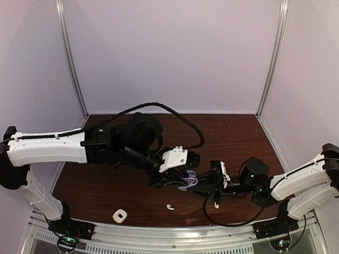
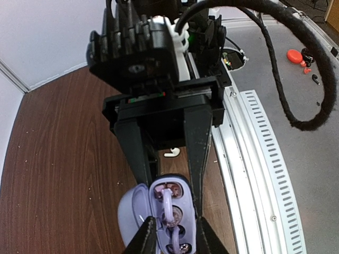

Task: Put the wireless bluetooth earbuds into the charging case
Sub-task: Place the right earbud in the right side groove of the charging case, then adjust the right earbud in the right side groove of the charging case.

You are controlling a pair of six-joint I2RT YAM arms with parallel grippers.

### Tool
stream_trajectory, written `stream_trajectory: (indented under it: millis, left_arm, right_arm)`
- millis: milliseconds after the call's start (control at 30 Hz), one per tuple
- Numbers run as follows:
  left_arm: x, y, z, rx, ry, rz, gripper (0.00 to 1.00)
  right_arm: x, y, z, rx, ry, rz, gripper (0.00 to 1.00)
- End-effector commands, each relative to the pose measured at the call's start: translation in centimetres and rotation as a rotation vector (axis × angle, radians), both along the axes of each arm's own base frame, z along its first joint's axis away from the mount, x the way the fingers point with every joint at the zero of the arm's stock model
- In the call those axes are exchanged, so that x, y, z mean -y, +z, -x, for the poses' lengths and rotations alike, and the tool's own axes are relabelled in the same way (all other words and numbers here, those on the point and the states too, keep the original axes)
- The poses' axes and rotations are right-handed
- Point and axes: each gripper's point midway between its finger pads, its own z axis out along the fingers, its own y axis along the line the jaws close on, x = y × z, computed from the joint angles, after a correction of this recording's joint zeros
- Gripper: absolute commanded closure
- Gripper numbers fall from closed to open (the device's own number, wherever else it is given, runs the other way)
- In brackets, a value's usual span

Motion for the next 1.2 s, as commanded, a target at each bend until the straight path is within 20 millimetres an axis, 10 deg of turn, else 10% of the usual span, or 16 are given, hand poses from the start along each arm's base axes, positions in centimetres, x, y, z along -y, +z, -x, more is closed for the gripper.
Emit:
stream_trajectory:
  millis: [0,467,1167]
  left_arm:
    - [0.5,3.1,-0.7,0.059,0.013,0.083,0.74]
    - [1.0,1.5,-0.8,0.050,0.009,0.052,0.90]
    - [1.6,-1.3,-0.1,0.074,-0.002,-0.036,0.80]
  right_arm:
    - [0.1,1.4,1.0,0.029,0.039,-0.049,1.00]
    - [0.2,1.9,1.1,0.035,0.043,-0.061,1.00]
    - [0.4,2.1,1.0,0.029,0.032,-0.074,1.00]
